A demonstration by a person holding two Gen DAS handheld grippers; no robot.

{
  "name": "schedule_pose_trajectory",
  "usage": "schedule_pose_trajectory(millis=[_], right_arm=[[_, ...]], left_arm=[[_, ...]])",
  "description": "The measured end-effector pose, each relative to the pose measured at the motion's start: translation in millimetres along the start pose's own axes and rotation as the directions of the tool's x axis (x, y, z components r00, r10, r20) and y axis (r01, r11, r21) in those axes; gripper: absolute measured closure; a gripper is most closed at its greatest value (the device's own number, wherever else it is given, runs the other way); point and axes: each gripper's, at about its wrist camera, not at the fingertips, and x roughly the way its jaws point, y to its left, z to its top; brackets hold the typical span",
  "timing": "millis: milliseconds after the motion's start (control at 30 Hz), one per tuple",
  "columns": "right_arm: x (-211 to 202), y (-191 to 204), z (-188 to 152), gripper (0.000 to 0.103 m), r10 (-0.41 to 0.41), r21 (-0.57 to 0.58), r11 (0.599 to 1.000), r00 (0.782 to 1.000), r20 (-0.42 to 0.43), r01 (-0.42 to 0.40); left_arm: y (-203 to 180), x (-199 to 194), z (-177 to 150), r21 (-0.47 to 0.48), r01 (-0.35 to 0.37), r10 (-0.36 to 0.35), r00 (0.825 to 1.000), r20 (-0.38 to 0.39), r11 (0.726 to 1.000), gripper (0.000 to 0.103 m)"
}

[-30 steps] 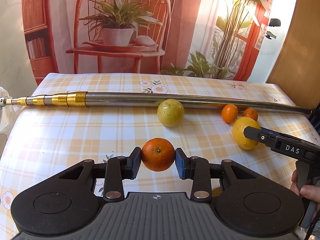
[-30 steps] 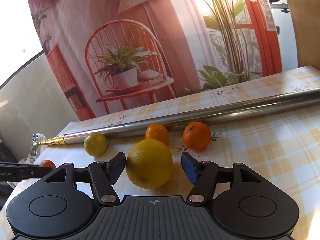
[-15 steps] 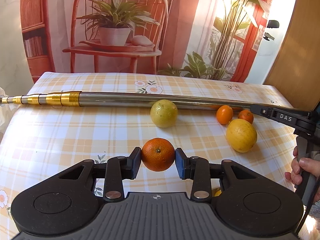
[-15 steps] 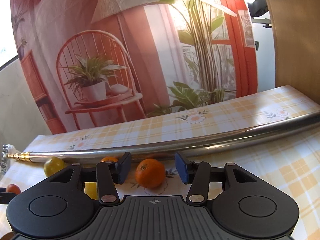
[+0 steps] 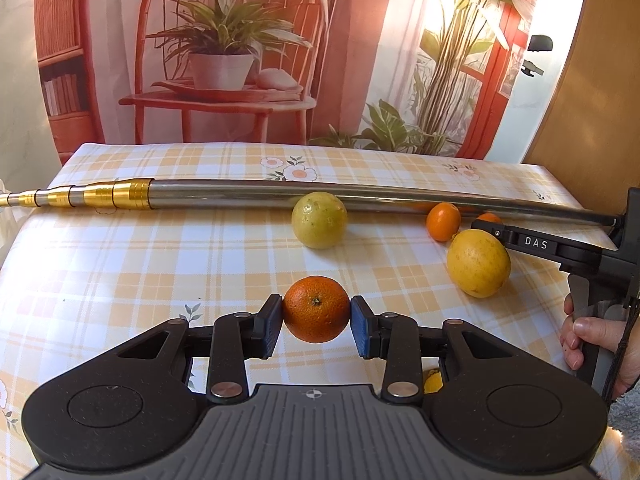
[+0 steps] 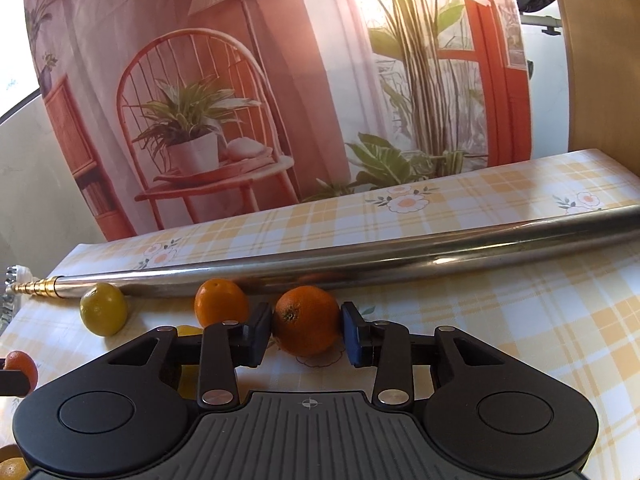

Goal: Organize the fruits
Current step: 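Carry both mandarins over the white plate with both grippers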

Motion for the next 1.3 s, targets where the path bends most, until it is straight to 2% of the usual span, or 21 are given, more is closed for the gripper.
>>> schedule_pose_trajectory(millis=[200, 433, 600, 1300], right_arm=[[-7, -10, 0, 0.069, -0.041, 0.058, 0.998, 0.998, 0.043, 0.039], [-7, -13, 0, 0.069, -0.048, 0.064, 0.997, 0.998, 0.049, 0.045], [-9, -16, 1, 0.069, -0.053, 0.076, 0.996, 0.997, 0.058, 0.049], [-37, -16, -21, 0.069, -0.056, 0.097, 0.994, 0.998, 0.026, 0.053]], left_arm=[[-1, -5, -4, -0.011, -0.005, 0.005, 1.000, 0.002, 1.000, 0.064], [0, -26, -16, -0.059, -0.024, 0.026, 0.999, 0.033, 0.998, 0.064], [3, -39, -20, -0.059, -0.025, 0.028, 0.998, 0.053, 0.998, 0.064], [-2, -59, -39, -0.073, -0.011, 0.015, 0.999, 0.050, 0.997, 0.064]])
